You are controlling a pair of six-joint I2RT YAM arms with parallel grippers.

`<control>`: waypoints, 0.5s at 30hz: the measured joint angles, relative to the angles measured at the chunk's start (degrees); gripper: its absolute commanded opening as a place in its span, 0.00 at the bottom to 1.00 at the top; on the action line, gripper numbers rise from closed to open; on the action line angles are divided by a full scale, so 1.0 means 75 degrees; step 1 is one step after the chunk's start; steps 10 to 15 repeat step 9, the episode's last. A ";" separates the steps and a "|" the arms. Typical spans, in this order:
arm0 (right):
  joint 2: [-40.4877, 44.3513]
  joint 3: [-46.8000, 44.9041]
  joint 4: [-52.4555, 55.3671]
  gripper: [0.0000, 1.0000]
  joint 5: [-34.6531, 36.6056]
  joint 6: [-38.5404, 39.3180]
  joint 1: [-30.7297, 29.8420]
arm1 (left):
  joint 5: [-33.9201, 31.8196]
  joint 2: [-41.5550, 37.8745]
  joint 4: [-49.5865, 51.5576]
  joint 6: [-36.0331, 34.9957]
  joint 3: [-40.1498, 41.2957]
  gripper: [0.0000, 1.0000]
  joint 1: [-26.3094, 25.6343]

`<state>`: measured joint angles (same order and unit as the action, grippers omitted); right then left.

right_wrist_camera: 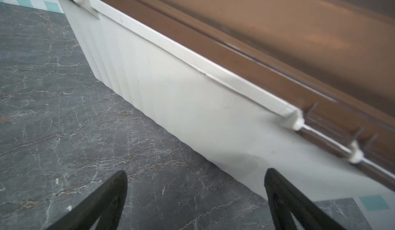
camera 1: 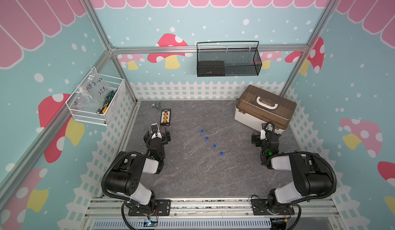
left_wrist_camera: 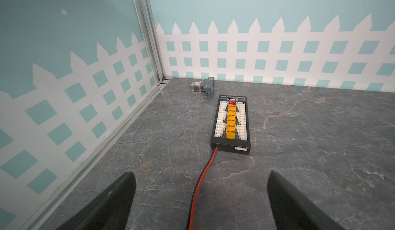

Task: Insert stoppers into test tubes
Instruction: Reset both arms

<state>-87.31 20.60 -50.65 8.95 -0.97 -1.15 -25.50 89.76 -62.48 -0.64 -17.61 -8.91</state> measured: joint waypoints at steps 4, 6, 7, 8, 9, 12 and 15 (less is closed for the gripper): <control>0.0003 0.0000 0.0000 0.99 -0.0003 0.0000 0.0000 | 0.0653 -0.0012 0.0941 0.0198 -0.0493 0.99 0.0565; 0.0000 0.0000 0.0000 0.99 -0.0003 0.0000 0.0000 | 0.0901 -0.0029 0.1119 0.0289 -0.0635 0.99 0.0839; 0.0000 0.0000 -0.0003 0.99 -0.0003 0.0000 0.0000 | 0.0985 -0.0052 0.1195 0.0318 -0.0653 0.99 0.0892; 0.0000 0.0000 -0.0003 0.99 -0.0003 0.0000 0.0000 | 0.1070 -0.0067 0.1259 0.0341 -0.0653 0.99 0.0898; 0.0000 0.0000 -0.0003 0.99 -0.0003 0.0000 0.0000 | 0.1154 -0.0070 0.1311 0.0350 -0.0653 0.99 0.0892; 0.0000 0.0000 -0.0003 0.99 -0.0003 0.0000 0.0000 | 0.1154 -0.0070 0.1311 0.0350 -0.0653 0.99 0.0892; 0.0000 0.0000 -0.0003 0.99 -0.0003 0.0000 0.0000 | 0.1154 -0.0070 0.1311 0.0350 -0.0653 0.99 0.0892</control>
